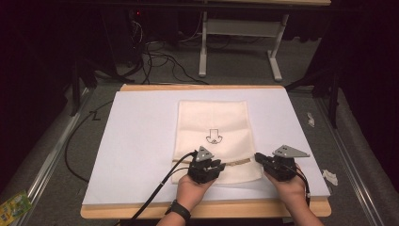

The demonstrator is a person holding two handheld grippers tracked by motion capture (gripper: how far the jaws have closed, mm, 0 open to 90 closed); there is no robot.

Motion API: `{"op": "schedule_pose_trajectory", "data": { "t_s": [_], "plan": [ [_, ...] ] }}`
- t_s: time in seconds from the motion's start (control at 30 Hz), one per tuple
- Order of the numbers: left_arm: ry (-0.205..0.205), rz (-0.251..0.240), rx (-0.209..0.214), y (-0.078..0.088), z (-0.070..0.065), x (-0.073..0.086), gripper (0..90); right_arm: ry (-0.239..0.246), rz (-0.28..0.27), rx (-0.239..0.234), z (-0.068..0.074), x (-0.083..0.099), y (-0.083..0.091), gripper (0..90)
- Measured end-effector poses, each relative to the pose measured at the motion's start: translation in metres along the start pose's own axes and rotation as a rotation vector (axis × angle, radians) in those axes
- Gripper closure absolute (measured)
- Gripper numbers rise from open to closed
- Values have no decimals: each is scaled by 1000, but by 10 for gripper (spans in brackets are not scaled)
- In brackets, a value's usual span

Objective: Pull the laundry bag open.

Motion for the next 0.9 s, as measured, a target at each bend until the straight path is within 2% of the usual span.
{"op": "schedule_pose_trajectory", "data": {
  "t_s": [0.07,0.13,0.17,0.2,0.23,0.27,0.3,0.37,0.4,0.43,0.47,0.5,0.6,0.73,0.9],
  "plan": [
    [-24,25,6,-11,-8,-4,654,4,-2,-6,1,0,-1,872],
    [-55,53,-11,-21,-14,-7,622,6,-2,-8,2,-1,-1,872],
    [-55,53,-11,-21,-14,-7,618,6,-2,-8,2,-1,-1,872],
    [-81,74,-39,-30,-16,-9,616,10,-4,-16,4,-1,-1,872],
    [-81,74,-39,-30,-16,-9,614,10,-4,-16,4,-1,-1,872],
    [-100,89,-55,-37,-17,-8,633,18,-1,-18,5,-1,-1,872],
    [-111,81,-68,-38,-19,-8,654,22,-4,-20,5,-1,-2,872],
    [-164,78,-105,-38,-19,-7,741,17,-1,-20,6,-1,-1,872],
    [-184,77,-107,-37,-20,-6,766,18,-4,-22,6,-2,-2,872],
    [-184,77,-107,-37,-20,-6,774,18,-4,-22,6,-2,-2,872],
    [-220,77,-116,-36,-22,-4,788,22,-2,-19,5,-1,-2,872],
    [-229,77,-116,-35,-22,-4,805,17,1,-17,5,-1,-2,872],
    [-233,73,-107,-31,-23,-4,820,14,18,1,3,1,-4,873],
    [-199,44,-72,-25,-22,-5,822,2,37,27,0,3,-5,873],
    [-204,37,-65,-19,-19,-4,822,-4,40,29,1,3,-5,874]
  ]
}}
Point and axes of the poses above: each handheld gripper's, and its own axes: y roughly backward along the jaws, x roughly out of its underside, z roughly to its left, the point moved 6 cm from there along -y, roughly forward along the jaws, and after that the axes turned 6 degrees about -x, right-handed, at the moved point
